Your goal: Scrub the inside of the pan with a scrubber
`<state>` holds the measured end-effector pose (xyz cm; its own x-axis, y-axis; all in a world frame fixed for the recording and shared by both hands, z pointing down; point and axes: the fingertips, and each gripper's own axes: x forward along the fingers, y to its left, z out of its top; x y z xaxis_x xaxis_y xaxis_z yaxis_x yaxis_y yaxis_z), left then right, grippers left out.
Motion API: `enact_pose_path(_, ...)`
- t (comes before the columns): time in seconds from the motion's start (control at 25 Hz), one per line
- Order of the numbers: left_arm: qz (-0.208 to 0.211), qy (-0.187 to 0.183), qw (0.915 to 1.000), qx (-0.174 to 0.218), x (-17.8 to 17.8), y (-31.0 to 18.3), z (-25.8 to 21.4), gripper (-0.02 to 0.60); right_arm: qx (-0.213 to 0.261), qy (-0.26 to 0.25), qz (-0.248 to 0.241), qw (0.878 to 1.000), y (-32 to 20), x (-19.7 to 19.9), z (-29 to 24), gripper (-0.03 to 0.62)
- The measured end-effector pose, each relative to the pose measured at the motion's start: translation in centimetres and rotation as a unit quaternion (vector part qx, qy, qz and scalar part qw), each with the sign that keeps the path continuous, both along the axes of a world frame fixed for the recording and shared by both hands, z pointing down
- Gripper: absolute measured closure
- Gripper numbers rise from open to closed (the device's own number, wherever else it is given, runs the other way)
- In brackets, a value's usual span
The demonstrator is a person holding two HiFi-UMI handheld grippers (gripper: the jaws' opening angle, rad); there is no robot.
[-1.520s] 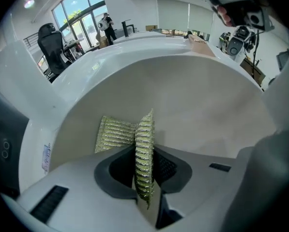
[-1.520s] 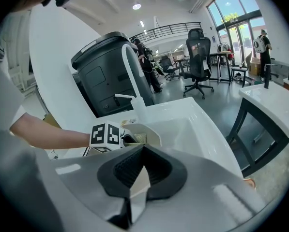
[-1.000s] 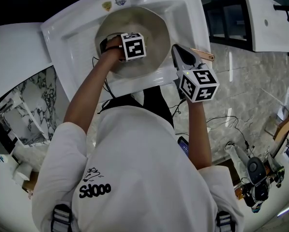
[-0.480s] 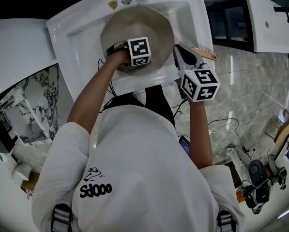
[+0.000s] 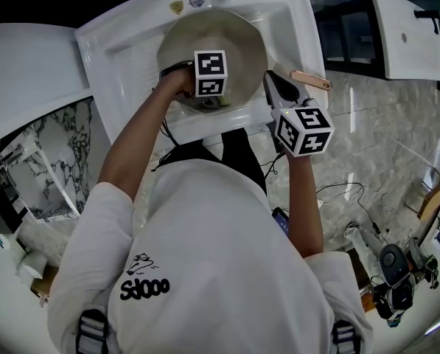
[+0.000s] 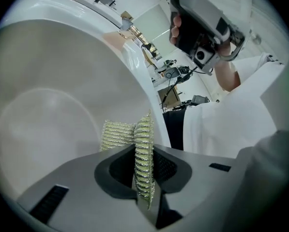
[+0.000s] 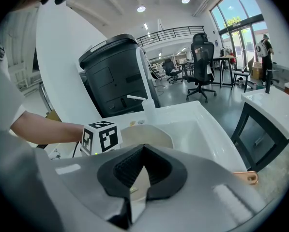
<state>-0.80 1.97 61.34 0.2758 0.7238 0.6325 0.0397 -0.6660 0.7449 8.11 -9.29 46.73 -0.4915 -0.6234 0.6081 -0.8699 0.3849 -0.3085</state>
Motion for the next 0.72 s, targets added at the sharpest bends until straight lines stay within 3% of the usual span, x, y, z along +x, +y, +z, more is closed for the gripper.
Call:
enact_pose_path(0.2,0.024,0.011,0.9988,-0.042,-1.2,0.8,-1.9,0.517,0.003,0.001,0.003,1.000,0.2,-0.1,-0.2,0.585)
enact_pose_path(0.44,0.068,0.011,0.9958,-0.060,-2.6,1.1,-3.8,0.517,-0.003,0.000,0.003,1.000,0.8,-0.3,0.3,0.585)
enact_pose_path(0.56,0.076,-0.003,0.9961,-0.046,-2.9,0.9,-2.8,0.517,-0.007,-0.003,-0.001,1.000,1.1,-0.7,0.5,0.585)
enact_pose_path(0.72,0.096,-0.041,0.9945,0.002,-3.7,0.3,-0.5,0.517,-0.010,-0.004,-0.011,1.000,1.2,-1.3,0.7,0.585)
